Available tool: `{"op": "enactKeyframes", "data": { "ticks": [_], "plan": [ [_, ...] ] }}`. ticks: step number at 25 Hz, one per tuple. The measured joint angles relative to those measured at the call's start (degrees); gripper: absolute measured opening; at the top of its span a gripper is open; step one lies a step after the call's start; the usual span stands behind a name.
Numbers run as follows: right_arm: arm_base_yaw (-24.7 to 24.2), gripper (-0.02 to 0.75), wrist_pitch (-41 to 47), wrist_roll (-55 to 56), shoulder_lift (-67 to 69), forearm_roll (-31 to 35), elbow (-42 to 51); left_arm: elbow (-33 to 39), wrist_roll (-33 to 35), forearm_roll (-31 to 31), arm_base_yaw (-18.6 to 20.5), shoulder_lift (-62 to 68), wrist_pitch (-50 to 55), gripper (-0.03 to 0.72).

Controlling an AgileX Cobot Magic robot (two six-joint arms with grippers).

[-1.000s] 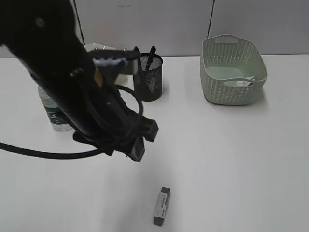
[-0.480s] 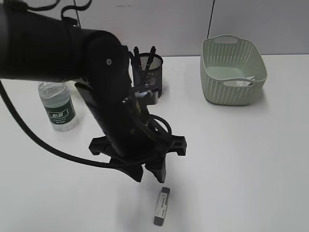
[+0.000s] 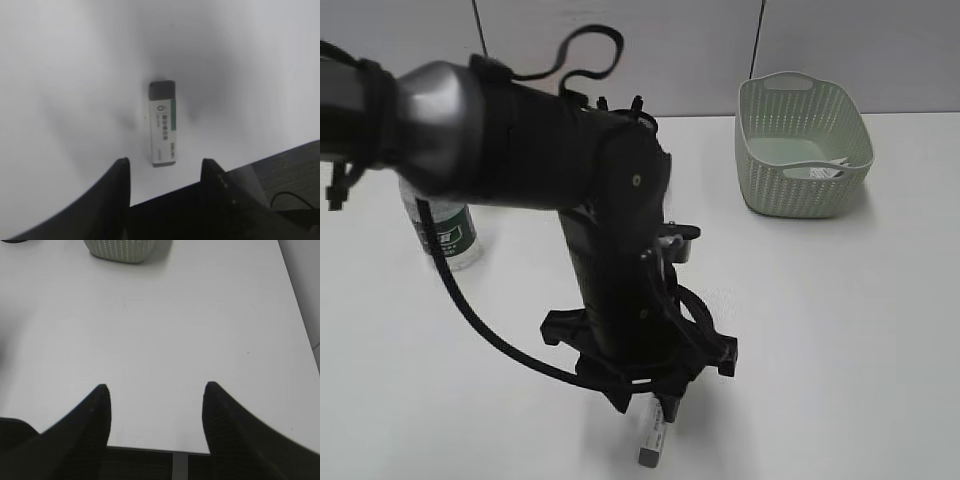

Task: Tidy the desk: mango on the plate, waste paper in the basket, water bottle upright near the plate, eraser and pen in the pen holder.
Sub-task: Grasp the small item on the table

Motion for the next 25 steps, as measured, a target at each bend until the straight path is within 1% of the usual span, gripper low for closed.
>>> {"op": "enactKeyframes", "data": {
  "ticks": [3,9,12,15,17,21,25],
  "plan": [
    [0.05,0.466,0.0,-0.07,0.0,0.15,0.0,-1.81,-1.58,2.07,-0.63,1.4,0.57,0.35],
    [0.05,0.466,0.0,-0.09,0.0,0.32,0.0,-2.91,-2.59,2.77,-0.63,2.82,0.94,0.353],
    [0.05,0.466,-0.06,-0.09,0.0,0.32,0.06,-2.91,-2.59,4.15,-0.63,4.13,1.49,0.396],
    [0.05,0.466,-0.38,-0.14,0.0,0.32,0.17,-2.91,-2.59,4.4,-0.63,4.3,1.43,0.466],
    [0.05,0.466,-0.38,-0.14,0.0,0.32,0.17,-2.91,-2.59,4.12,-0.63,4.3,1.54,0.489],
    [0.05,0.466,-0.44,-0.14,0.0,0.32,0.17,-2.91,-2.31,1.42,-0.63,4.36,0.63,0.501],
    [0.05,0.466,-0.69,-0.3,0.0,0.32,0.36,-2.91,-2.15,1.34,-0.63,5.03,0.28,0.501]
  ]
}}
